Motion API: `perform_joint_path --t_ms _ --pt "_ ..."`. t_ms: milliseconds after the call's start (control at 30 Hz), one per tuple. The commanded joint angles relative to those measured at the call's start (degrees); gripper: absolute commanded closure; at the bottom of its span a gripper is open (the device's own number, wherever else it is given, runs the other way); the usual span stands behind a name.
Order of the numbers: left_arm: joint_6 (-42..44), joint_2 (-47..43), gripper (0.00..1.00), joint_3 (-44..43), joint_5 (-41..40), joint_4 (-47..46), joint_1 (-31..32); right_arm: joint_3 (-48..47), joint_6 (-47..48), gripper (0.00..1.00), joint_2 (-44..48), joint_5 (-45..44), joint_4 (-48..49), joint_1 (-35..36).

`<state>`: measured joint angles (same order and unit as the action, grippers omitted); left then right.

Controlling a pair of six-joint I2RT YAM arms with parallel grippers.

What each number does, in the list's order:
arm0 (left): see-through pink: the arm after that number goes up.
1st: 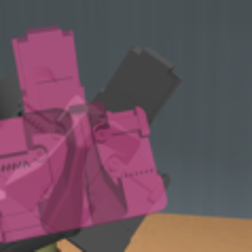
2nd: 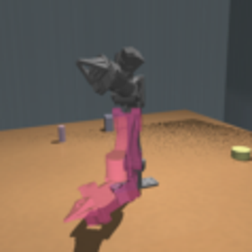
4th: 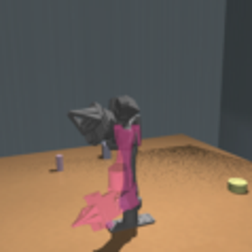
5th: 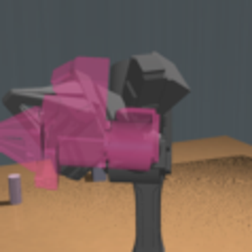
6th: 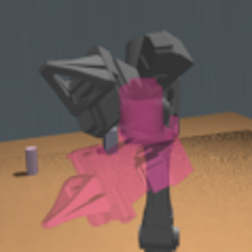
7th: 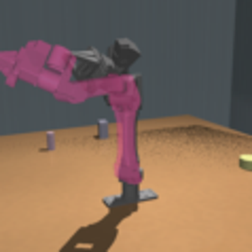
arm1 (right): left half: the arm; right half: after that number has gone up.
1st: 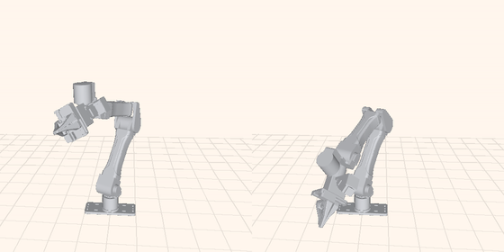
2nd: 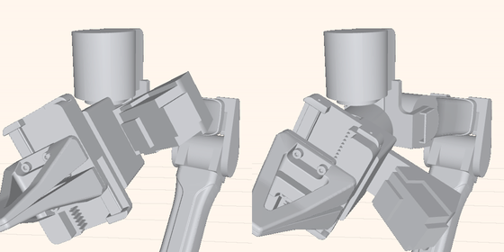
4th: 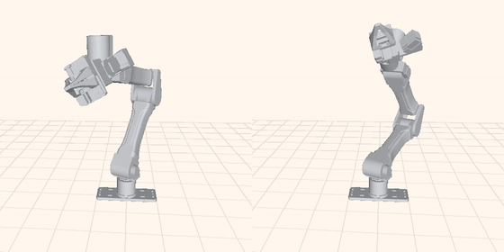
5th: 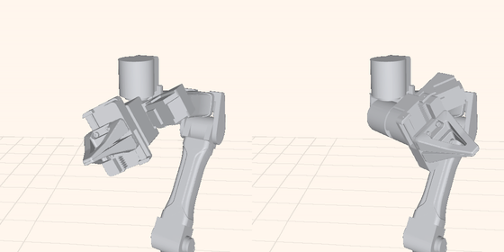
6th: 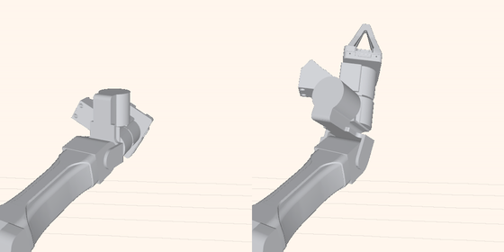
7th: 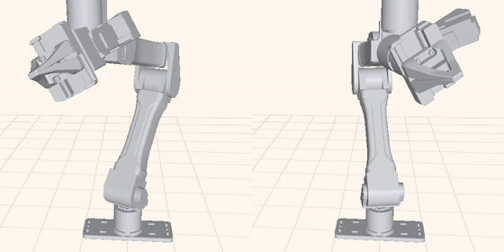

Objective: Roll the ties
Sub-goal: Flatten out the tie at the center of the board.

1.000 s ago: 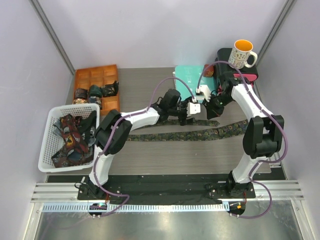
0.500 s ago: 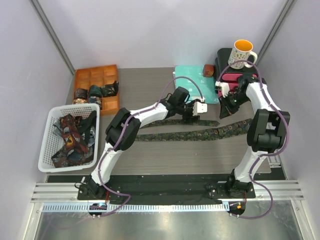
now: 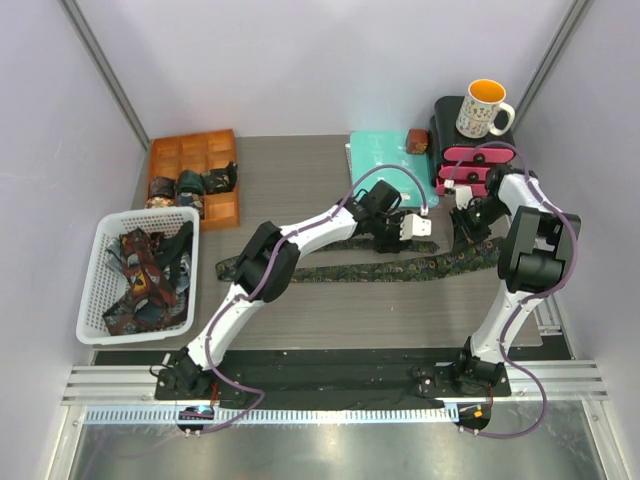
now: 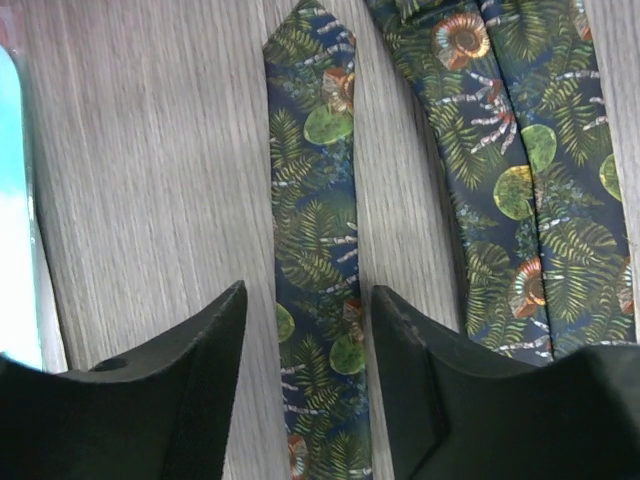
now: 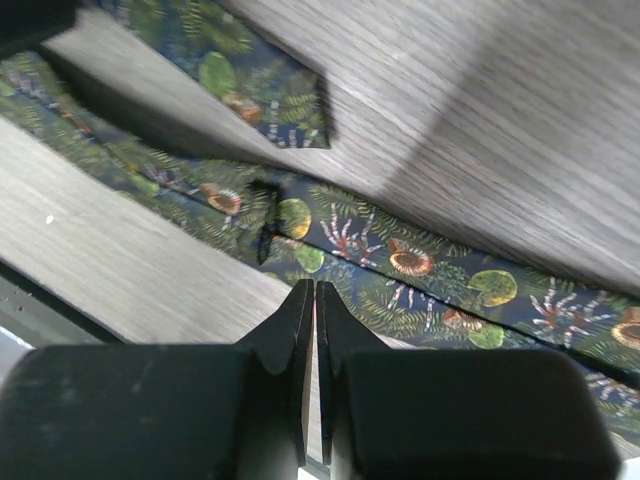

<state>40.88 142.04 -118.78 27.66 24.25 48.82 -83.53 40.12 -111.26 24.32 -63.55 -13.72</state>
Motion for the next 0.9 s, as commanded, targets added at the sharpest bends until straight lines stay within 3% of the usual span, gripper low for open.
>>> perform_joint_path --t_ms 0,233,400,500,733,867 --pt "1.7 0.5 0.48 -2.4 -3.6 4.9 1.0 2.0 -4.0 0.91 -1.1 -3.8 2.7 0.2" --pt "3.9 1.7 0.58 -3.9 -6.9 13.8 2.2 4.9 -6.3 0.91 -2.3 -5.9 3.0 0.2" --pt "2.7 6.5 0.67 -13.0 -7.7 26.0 2.4 7.8 -7.5 0.90 -1.3 -5.9 2.7 0.1" --pt "2.0 6.9 0.71 -14.8 -7.0 27.3 2.4 9.4 -8.4 0.90 -0.2 -5.1 2.4 0.2" --pt "-1.6 0.3 0.67 -8.2 -3.6 20.8 1.9 12.1 -9.0 0.90 2.0 -4.4 2.0 0.2" --pt "-7.1 0.8 0.55 -10.0 -4.0 20.1 0.9 10.9 -9.7 0.90 2.9 -3.3 1.9 -0.2"
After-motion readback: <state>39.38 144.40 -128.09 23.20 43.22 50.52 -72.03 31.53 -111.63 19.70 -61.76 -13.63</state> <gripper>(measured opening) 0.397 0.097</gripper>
